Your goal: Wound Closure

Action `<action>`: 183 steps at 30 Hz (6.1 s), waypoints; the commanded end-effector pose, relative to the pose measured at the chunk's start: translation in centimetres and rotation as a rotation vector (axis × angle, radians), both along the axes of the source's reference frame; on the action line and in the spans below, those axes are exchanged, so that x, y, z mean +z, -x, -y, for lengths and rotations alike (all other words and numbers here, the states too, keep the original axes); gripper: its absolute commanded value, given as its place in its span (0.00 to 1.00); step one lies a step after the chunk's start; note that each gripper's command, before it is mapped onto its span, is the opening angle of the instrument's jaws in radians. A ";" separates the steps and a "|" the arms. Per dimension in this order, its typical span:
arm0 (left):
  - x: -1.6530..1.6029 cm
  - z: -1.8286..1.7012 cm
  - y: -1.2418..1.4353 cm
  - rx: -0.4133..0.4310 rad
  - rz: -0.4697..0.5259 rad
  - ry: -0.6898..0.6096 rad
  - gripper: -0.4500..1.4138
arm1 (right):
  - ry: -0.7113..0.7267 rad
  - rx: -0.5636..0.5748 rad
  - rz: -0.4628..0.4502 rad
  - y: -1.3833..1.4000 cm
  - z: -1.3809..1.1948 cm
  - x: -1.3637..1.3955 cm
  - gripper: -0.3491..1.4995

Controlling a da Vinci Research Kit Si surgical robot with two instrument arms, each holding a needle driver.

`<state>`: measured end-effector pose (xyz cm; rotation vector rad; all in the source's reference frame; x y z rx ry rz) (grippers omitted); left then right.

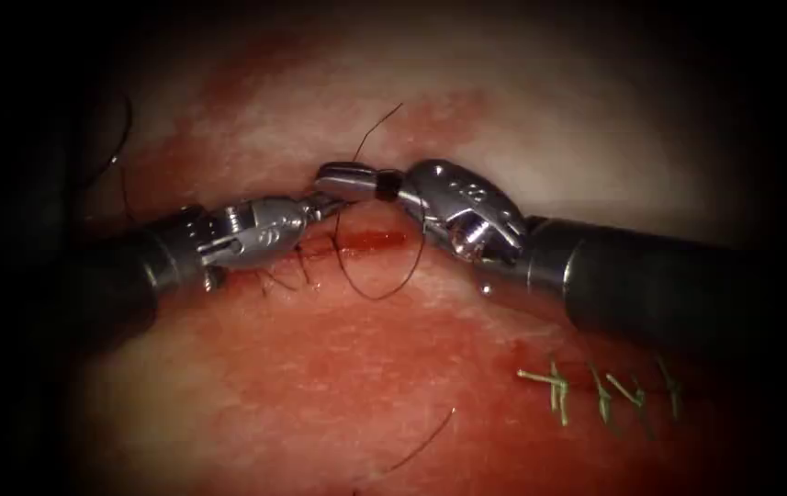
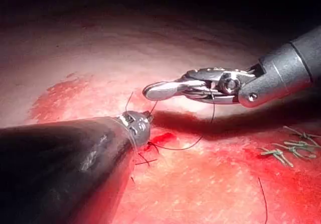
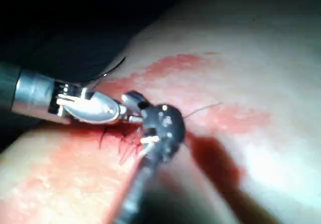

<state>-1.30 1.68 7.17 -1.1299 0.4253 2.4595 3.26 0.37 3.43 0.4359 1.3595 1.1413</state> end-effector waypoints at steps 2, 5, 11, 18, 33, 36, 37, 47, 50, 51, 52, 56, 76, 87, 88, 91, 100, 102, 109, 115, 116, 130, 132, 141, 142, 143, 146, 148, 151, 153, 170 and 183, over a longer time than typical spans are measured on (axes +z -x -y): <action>0.00 0.00 0.06 0.000 -0.003 0.003 0.00 | -0.075 0.034 0.023 -0.14 -0.05 0.05 0.28; -0.06 0.06 0.09 -0.001 -0.008 0.002 0.00 | -0.151 0.052 0.078 -0.20 -0.04 0.09 0.29; -0.17 0.20 0.13 0.000 -0.021 -0.004 0.00 | -0.298 0.136 0.119 -0.27 -0.04 0.15 0.46; -0.28 0.31 0.09 0.000 -0.024 -0.003 0.00 | -0.363 0.193 0.184 -0.24 -0.12 0.26 0.61; -0.13 0.09 -0.11 0.005 -0.025 -0.011 0.00 | -0.447 0.261 0.231 -0.18 0.03 0.70 0.69; -0.08 0.05 -0.15 0.002 -0.031 -0.011 0.00 | -0.470 0.270 0.225 -0.18 0.03 0.77 0.69; -0.07 0.04 -0.16 0.003 -0.031 -0.011 0.00 | -0.475 0.272 0.226 -0.17 0.03 0.80 0.69; -0.03 0.00 -0.16 0.004 -0.036 -0.016 0.00 | -0.583 0.300 0.206 -0.10 0.13 1.13 0.69; -0.04 0.01 -0.15 0.002 -0.037 -0.016 0.00 | -0.597 0.297 0.196 -0.13 0.14 1.21 0.68; -0.04 0.01 -0.15 0.002 -0.037 -0.016 0.00 | -0.597 0.297 0.196 -0.13 0.14 1.21 0.68; -0.04 0.01 -0.14 0.002 -0.038 -0.016 0.00 | -0.600 0.280 0.194 -0.24 0.14 1.33 0.68; -0.05 0.03 -0.15 0.002 -0.038 -0.016 0.00 | -0.617 0.257 0.215 -0.37 0.09 1.45 0.66; 0.12 -0.12 -0.56 -0.011 -0.074 -0.037 0.00 | -0.485 0.236 0.192 -0.30 0.19 0.40 0.00; 0.52 -0.65 -0.68 -0.021 -0.092 -0.077 0.00 | -0.439 0.072 0.170 -0.13 0.56 -0.01 0.00; 0.52 -0.65 -0.68 -0.021 -0.092 -0.077 0.00 | -0.439 0.072 0.170 -0.13 0.56 -0.01 0.00; 0.51 -0.76 -0.71 -0.020 -0.091 -0.085 0.00 | -0.436 0.013 0.176 -0.01 0.59 0.04 0.00; 0.44 -1.18 -0.83 -0.038 -0.080 -0.101 0.00 | -0.442 -0.209 0.086 0.01 0.88 0.04 0.00; 0.46 -1.23 -0.86 -0.041 -0.082 -0.101 0.00 | -0.439 -0.223 0.075 0.00 0.88 0.03 0.00; 0.63 -1.38 -1.04 -0.052 -0.087 -0.101 0.00 | 0.306 -0.464 0.109 0.04 0.89 0.04 0.00; 0.77 -1.54 -1.07 -0.059 -0.089 -0.105 0.00 | 0.509 -0.603 0.042 0.05 0.97 -0.03 0.00; 0.78 -1.56 -1.07 -0.059 -0.089 -0.105 0.00 | 0.523 -0.610 0.037 0.05 0.97 -0.03 0.00; 1.03 -1.89 -1.46 -0.103 -0.131 -0.083 0.00 | 0.811 -0.645 0.022 0.03 1.01 -0.07 0.00; 1.04 -1.91 -1.51 -0.109 -0.139 -0.081 0.00 | 0.813 -0.647 0.020 0.03 1.04 -0.09 0.00; 1.13 -2.03 -1.77 -0.136 -0.163 -0.065 0.00 | 0.820 -0.658 0.006 0.01 1.21 -0.24 0.00; 1.15 -2.05 -1.80 -0.137 -0.163 -0.064 0.00 | 0.820 -0.657 0.007 0.01 1.21 -0.26 0.00; 1.16 -2.07 -1.82 -0.138 -0.166 -0.063 0.00 | 0.820 -0.655 0.012 0.01 1.22 -0.26 0.00; 1.23 -2.17 -1.93 -0.149 -0.172 -0.057 0.00 | 0.821 -0.654 0.016 0.03 1.25 -0.31 0.00; 1.27 -2.22 -1.97 -0.159 -0.177 -0.052 0.00 | 0.819 -0.651 0.024 0.03 1.24 -0.32 0.00; 1.33 -2.30 -2.08 -0.170 -0.180 -0.044 0.00 | 0.819 -0.649 0.029 0.03 1.24 -0.30 0.00; 1.35 -2.32 -2.10 -0.173 -0.181 -0.042 0.00 | 0.819 -0.649 0.029 0.03 1.24 -0.30 0.00; 1.38 -2.19 -2.10 -0.189 -0.166 -0.043 0.00 | 0.694 -0.544 0.087 0.04 1.37 -0.25 0.55; 0.07 -1.89 -1.47 -0.240 0.037 -0.084 0.00 | 0.343 -0.262 0.107 0.51 0.64 -0.53 0.80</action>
